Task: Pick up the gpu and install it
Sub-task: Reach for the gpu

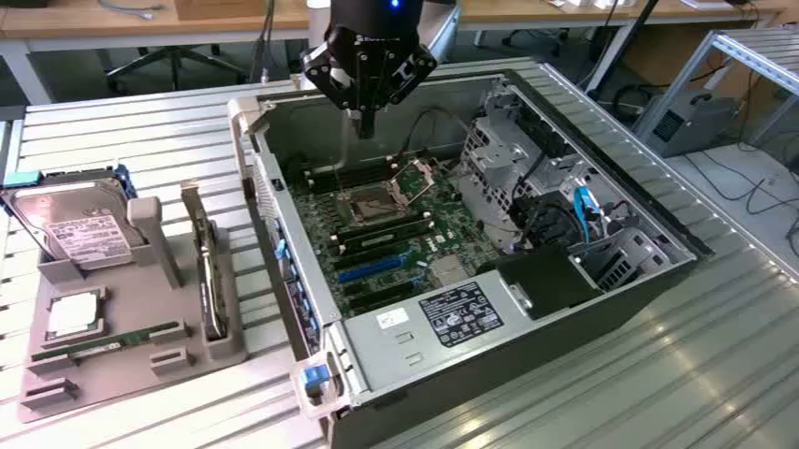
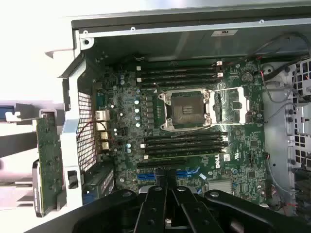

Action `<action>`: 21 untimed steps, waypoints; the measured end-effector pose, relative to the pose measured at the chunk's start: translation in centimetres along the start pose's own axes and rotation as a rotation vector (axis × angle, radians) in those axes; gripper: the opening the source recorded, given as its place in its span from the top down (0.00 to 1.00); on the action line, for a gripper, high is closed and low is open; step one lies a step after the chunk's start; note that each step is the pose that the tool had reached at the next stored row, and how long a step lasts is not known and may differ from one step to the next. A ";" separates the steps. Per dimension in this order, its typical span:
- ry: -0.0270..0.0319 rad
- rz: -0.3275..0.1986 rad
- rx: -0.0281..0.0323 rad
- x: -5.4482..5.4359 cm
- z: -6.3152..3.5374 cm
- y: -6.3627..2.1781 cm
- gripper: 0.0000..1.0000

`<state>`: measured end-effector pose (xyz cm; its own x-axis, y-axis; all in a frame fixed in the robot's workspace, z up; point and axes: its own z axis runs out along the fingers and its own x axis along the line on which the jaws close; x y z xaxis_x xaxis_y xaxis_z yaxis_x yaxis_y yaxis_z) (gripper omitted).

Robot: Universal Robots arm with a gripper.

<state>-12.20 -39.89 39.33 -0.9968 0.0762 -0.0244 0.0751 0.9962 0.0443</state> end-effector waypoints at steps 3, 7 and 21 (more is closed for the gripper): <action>0.0000 0.000 0.0000 0.0 0.00 0.00 0.89; 0.0000 0.000 -0.0001 0.2 0.00 -0.01 0.89; -0.0001 0.000 -0.0001 0.7 -0.02 -0.05 0.89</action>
<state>-12.88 -39.89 39.33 -0.9968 0.0762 -0.0245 0.0751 0.9962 0.0443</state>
